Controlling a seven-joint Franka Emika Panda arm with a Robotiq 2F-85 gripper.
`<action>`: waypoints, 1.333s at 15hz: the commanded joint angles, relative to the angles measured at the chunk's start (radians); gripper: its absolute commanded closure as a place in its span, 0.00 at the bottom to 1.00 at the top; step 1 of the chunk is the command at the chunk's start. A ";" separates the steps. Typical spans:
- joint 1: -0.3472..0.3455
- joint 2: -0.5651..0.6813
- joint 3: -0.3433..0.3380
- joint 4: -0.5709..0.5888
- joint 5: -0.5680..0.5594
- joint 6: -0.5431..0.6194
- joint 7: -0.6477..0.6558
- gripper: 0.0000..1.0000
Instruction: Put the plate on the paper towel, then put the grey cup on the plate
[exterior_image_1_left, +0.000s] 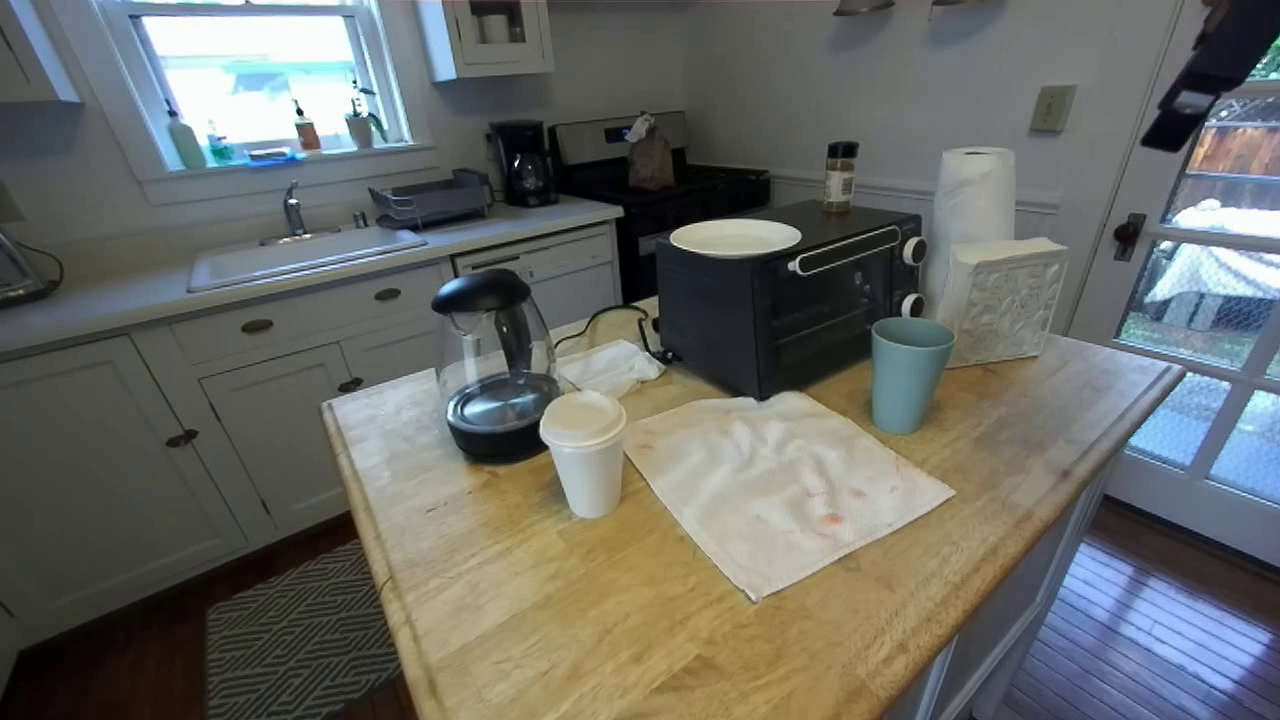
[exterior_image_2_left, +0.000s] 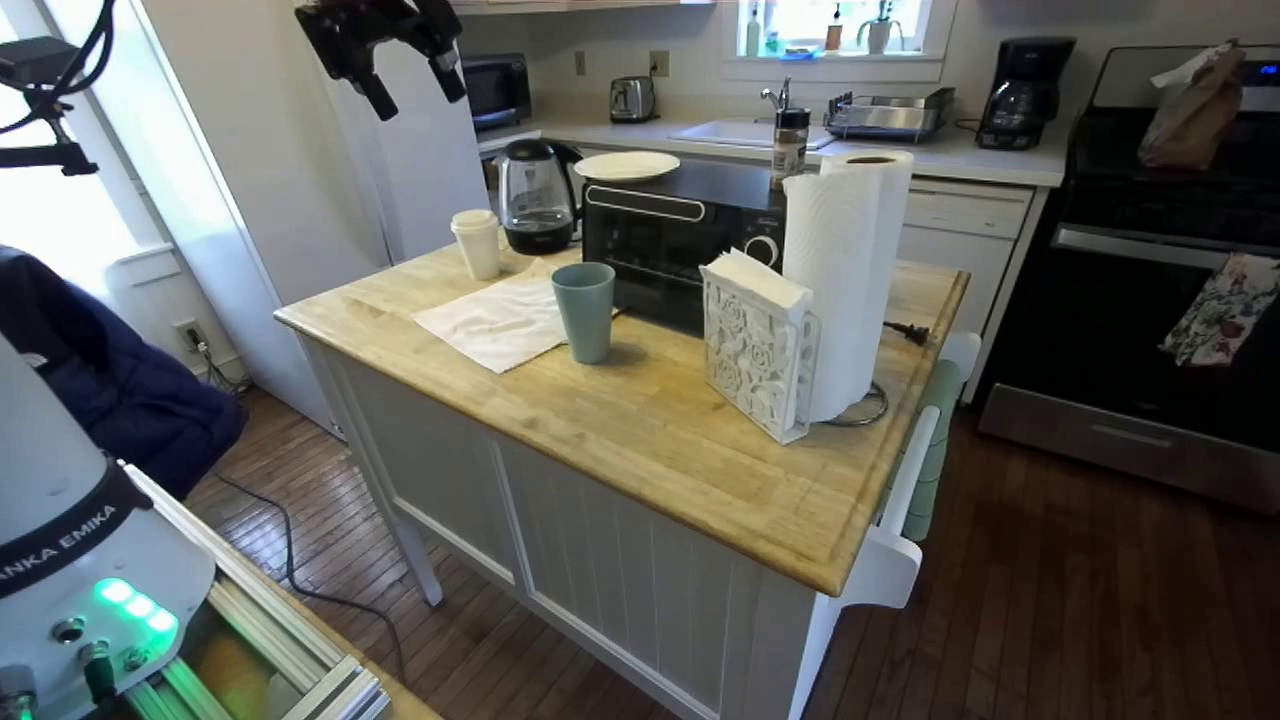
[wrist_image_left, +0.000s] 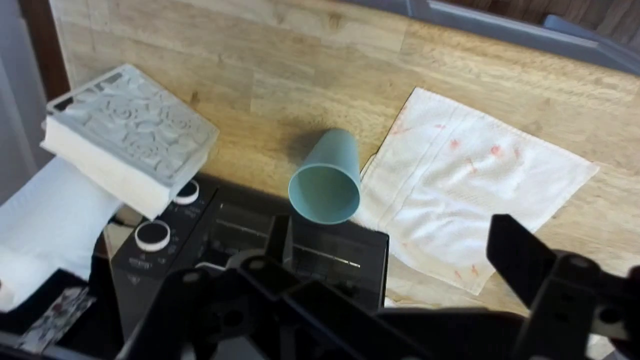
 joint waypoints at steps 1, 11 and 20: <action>-0.009 0.053 0.133 -0.027 -0.139 0.176 0.147 0.00; -0.260 0.241 0.544 0.046 -0.799 0.349 0.610 0.00; -0.047 0.256 0.362 0.022 -0.814 0.272 0.608 0.00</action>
